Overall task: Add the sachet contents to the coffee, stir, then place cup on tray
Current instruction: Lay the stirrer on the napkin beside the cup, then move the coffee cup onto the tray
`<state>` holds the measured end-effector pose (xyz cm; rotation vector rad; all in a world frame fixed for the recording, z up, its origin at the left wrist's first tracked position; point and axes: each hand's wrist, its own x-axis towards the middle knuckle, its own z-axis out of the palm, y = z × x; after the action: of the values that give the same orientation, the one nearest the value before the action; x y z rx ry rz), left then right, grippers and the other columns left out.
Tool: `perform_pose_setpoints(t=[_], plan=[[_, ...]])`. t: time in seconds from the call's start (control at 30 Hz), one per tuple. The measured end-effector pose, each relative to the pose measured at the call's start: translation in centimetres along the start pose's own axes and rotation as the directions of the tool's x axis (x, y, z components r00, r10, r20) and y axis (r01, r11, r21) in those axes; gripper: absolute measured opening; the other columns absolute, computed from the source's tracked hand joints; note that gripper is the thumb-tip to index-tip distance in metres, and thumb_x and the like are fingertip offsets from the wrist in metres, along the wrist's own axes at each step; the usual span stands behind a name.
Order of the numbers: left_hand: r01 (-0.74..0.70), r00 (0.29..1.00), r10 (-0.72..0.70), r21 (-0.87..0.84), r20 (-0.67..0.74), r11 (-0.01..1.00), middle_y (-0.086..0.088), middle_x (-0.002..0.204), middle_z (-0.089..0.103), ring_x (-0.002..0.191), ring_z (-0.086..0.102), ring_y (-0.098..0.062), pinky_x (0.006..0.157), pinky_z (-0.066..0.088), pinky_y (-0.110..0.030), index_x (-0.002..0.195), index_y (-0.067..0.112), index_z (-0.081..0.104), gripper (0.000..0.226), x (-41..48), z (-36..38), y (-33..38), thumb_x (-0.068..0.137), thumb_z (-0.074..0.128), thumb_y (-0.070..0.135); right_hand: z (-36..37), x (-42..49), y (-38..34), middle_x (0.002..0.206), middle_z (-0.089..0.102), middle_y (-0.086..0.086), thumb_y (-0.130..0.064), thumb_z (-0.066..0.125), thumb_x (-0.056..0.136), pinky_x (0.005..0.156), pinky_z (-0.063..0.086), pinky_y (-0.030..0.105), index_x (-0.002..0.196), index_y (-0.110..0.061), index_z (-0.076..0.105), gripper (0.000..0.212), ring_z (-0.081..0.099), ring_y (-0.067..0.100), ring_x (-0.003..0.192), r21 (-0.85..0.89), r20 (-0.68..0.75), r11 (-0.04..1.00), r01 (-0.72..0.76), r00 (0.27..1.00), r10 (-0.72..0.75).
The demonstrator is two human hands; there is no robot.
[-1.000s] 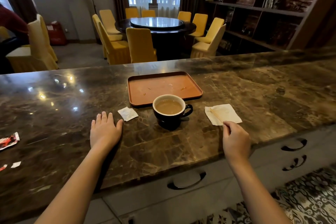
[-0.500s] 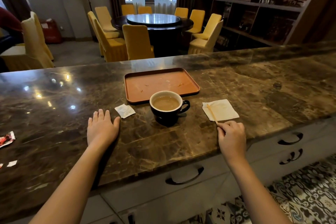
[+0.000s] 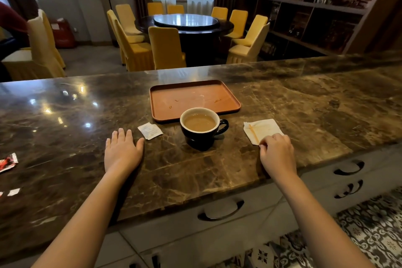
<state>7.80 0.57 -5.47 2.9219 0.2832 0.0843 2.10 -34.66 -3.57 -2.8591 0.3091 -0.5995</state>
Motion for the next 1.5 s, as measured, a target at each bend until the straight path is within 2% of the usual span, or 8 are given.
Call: perform_pose_setpoints(t=[0.13, 0.23, 0.37, 0.57, 0.7, 0.87, 1.07, 1.5], plan=[[0.001, 1.000, -0.001, 0.010, -0.005, 1.000, -0.012, 0.156, 0.015, 0.145, 0.011, -0.026, 0.118, 0.010, -0.042, 0.144, 0.010, 0.019, 0.063, -0.1, 0.0, 0.2, 0.093, 0.023, 0.047, -0.5, 1.9, -1.9, 0.108, 0.062, 0.013, -0.013, 0.054, 0.086, 0.087, 0.041, 0.035, 0.106, -0.006, 0.060, 0.022, 0.052, 0.028, 0.105, 0.266, -0.005, 0.961, 0.074, 0.997, -0.076], [0.000, 1.000, 0.000, 0.009, -0.005, 1.000, -0.012, 0.156, 0.015, 0.145, 0.011, -0.026, 0.118, 0.010, -0.042, 0.144, 0.010, 0.019, 0.063, -0.1, 0.0, 0.1, 0.093, 0.023, 0.047, -0.7, 3.7, -4.2, 0.125, 0.055, 0.010, -0.021, 0.049, 0.091, 0.092, 0.038, 0.029, 0.124, -0.010, 0.051, 0.035, 0.050, 0.024, 0.115, 0.471, 0.118, 0.878, 0.089, 0.980, -0.163], [0.013, 1.000, -0.013, 0.005, -0.006, 1.000, -0.011, 0.156, 0.015, 0.145, 0.011, -0.025, 0.118, 0.010, -0.041, 0.144, 0.011, 0.019, 0.063, -0.1, 0.0, 0.1, 0.093, 0.024, 0.048, 0.0, 6.0, -6.0, 0.141, 0.044, 0.008, -0.025, 0.040, 0.095, 0.102, 0.033, 0.033, 0.135, -0.015, 0.040, 0.041, 0.041, 0.022, 0.127, 0.499, 0.325, 0.863, 0.079, 0.906, -0.271], [0.014, 1.000, -0.014, 0.007, -0.016, 1.000, -0.011, 0.156, 0.015, 0.145, 0.012, -0.025, 0.118, 0.010, -0.041, 0.144, 0.012, 0.019, 0.064, 0.0, 0.2, 0.1, 0.093, 0.023, 0.049, 0.3, 7.5, -5.8, 0.102, 0.064, 0.004, -0.028, 0.045, 0.093, 0.067, 0.046, 0.022, 0.107, -0.018, 0.058, 0.022, 0.059, 0.012, 0.085, 0.568, 0.514, 0.823, -0.010, 0.786, -0.345], [0.021, 1.000, -0.020, 0.008, -0.021, 1.000, -0.010, 0.156, 0.015, 0.145, 0.011, -0.024, 0.118, 0.010, -0.040, 0.144, 0.013, 0.019, 0.063, 0.0, 0.2, 0.1, 0.093, 0.022, 0.049, 0.2, 8.6, -5.4, 0.087, 0.061, 0.010, -0.030, 0.046, 0.093, 0.066, 0.046, 0.027, 0.093, -0.014, 0.059, 0.020, 0.058, 0.015, 0.074, 0.610, 0.637, 0.777, -0.155, 0.678, -0.366], [0.020, 1.000, -0.019, 0.013, -0.021, 1.000, -0.010, 0.156, 0.015, 0.145, 0.011, -0.024, 0.118, 0.009, -0.040, 0.144, 0.013, 0.019, 0.063, 0.1, 0.2, 0.1, 0.092, 0.023, 0.049, 0.8, 9.2, -5.4, 0.078, 0.053, 0.004, -0.024, 0.042, 0.094, 0.055, 0.042, 0.020, 0.085, -0.013, 0.057, 0.021, 0.050, 0.011, 0.061, 0.654, 0.729, 0.643, -0.399, 0.558, -0.396], [0.023, 1.000, -0.022, 0.004, -0.018, 1.000, -0.010, 0.156, 0.014, 0.145, 0.009, -0.023, 0.118, 0.008, -0.039, 0.145, 0.013, 0.018, 0.063, 0.1, 0.3, 0.1, 0.093, 0.022, 0.049, 1.0, 8.9, -5.7, 0.072, 0.044, 0.005, -0.018, 0.035, 0.096, 0.051, 0.037, 0.020, 0.079, -0.010, 0.049, 0.023, 0.041, 0.013, 0.059, 0.686, 0.700, 0.618, -0.385, 0.581, -0.415], [0.030, 0.999, -0.030, 0.005, 0.022, 1.000, -0.008, 0.156, 0.013, 0.145, 0.008, -0.022, 0.117, 0.007, -0.038, 0.145, 0.016, 0.017, 0.063, 0.4, 0.0, -0.1, 0.092, 0.026, 0.049, 3.7, 10.2, -5.4, 0.073, 0.043, 0.009, -0.018, 0.041, 0.092, 0.053, 0.035, 0.021, 0.083, -0.007, 0.052, 0.018, 0.040, 0.014, 0.064, 0.802, 0.596, 0.389, -0.454, 0.661, -0.457]])
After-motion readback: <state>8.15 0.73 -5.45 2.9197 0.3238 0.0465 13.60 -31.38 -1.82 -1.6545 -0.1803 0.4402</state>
